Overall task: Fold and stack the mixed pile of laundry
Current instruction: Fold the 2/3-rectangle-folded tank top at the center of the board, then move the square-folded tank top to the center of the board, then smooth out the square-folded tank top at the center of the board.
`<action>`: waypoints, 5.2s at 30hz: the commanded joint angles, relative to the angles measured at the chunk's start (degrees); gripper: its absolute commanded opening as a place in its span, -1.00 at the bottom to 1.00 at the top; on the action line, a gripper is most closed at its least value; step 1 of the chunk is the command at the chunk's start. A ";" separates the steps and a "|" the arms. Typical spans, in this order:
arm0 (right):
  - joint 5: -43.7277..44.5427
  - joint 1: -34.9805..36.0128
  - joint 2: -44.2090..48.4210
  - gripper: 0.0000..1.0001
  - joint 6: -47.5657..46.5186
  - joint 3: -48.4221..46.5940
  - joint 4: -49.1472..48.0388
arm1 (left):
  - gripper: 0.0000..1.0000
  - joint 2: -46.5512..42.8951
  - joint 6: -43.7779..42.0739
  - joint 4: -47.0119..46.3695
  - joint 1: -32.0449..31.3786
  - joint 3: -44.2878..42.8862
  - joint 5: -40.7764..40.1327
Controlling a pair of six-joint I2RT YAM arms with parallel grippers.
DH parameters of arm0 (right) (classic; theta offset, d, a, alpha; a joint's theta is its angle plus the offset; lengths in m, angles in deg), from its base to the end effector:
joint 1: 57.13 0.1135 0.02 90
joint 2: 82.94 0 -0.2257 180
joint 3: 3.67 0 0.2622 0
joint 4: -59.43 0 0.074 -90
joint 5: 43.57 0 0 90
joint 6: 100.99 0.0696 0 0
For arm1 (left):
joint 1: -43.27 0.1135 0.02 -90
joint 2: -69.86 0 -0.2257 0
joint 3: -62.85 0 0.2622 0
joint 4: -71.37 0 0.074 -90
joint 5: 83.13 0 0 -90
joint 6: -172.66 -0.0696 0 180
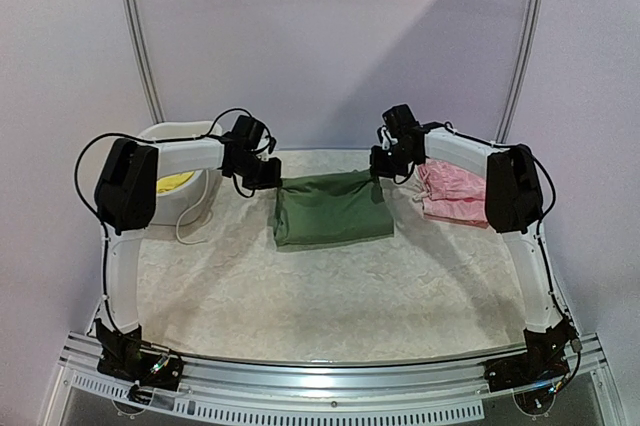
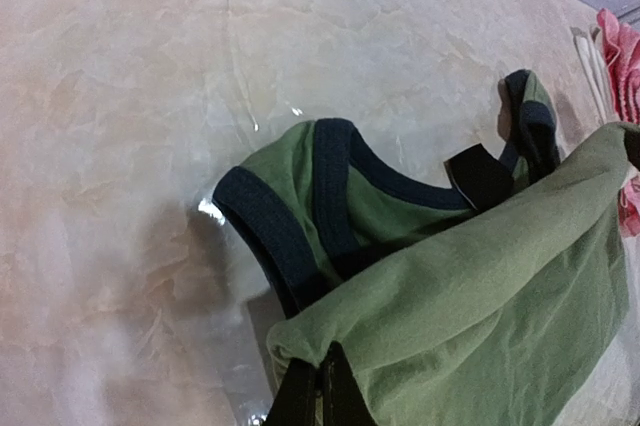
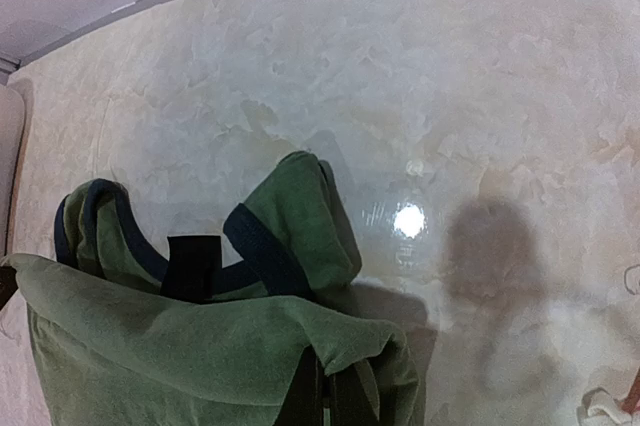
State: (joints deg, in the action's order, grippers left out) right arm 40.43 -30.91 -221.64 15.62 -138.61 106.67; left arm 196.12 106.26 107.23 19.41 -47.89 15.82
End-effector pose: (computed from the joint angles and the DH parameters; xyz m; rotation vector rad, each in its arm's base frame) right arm 0.4824 0.2457 0.1340 -0.0383 2.5285 0.5170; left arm 0.4485 -0.2102 0.1138 0.0752 2.5326 -0.5386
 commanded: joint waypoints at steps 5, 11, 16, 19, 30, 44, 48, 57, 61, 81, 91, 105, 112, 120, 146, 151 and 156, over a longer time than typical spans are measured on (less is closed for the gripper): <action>-4.94 -1.40 -5.75 -0.50 1.04 -4.75 -12.64 | -0.74 8.46 -0.54 -2.46 2.48 -9.94 -0.51; -3.59 -1.63 -4.36 0.39 -0.22 -9.57 -13.57 | 0.35 7.47 -0.97 0.11 2.32 -15.84 -1.52; -0.98 -1.30 6.54 0.42 -1.46 2.83 -15.19 | 0.57 -2.88 -2.35 -1.65 0.85 -6.80 -6.27; -2.02 -0.52 13.79 0.31 -2.22 14.10 -18.33 | 0.36 -7.09 -2.11 -1.47 -0.43 -1.50 -5.42; -8.94 5.12 23.19 -0.03 -5.50 32.66 -15.67 | -0.16 -16.93 -0.90 -3.49 -8.31 15.32 -3.56; -12.83 5.33 17.80 -0.43 -2.76 40.47 -20.21 | -0.30 -10.74 -0.39 -7.25 -10.51 19.08 -0.03; -12.91 5.34 17.39 -0.49 -1.80 43.11 -21.67 | -0.34 -9.23 -0.11 -8.41 -10.60 20.70 0.36; -12.45 5.34 18.46 -0.57 2.42 52.00 -25.91 | -0.49 -9.81 0.58 -10.90 -11.55 26.40 1.03; -11.30 6.20 20.63 -0.58 4.05 58.31 -27.96 | -0.52 -11.70 1.12 -12.67 -13.09 31.10 0.57; 5.38 24.11 46.32 -0.39 15.81 76.54 -19.97 | -0.44 -42.42 6.92 -9.97 -26.99 55.01 -8.77; 8.76 23.15 43.94 -0.24 6.25 61.39 -14.44 | -0.38 -39.60 2.08 -6.31 -23.96 45.74 -14.66; -0.61 13.05 31.88 -0.35 -0.86 52.27 -16.42 | -0.49 -22.61 -2.16 -10.25 -15.26 33.56 -9.59; -5.71 6.96 25.27 -0.39 -2.43 48.51 -18.25 | -0.53 -16.55 -4.22 -12.71 -11.64 30.32 -6.94; -12.20 4.25 19.33 -0.37 -3.98 44.68 -18.29 | -0.59 -7.16 -3.94 -16.34 -8.18 26.92 -2.77; -14.96 2.16 16.32 -0.39 -6.86 37.87 -16.12 | -0.61 -6.86 -5.65 -12.35 -7.61 24.18 -4.03; -14.23 1.01 13.81 -0.39 -6.81 38.25 -15.89 | -0.61 -7.13 -5.74 -12.24 -7.61 24.65 -4.30; -13.91 0.22 13.09 -0.40 -6.78 39.87 -16.40 | -0.61 -7.42 -5.99 -11.94 -7.61 24.86 -4.90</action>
State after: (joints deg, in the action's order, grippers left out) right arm 25.11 -29.95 -206.45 9.28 -100.03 89.58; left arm 188.43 101.23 92.46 11.15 -23.52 12.41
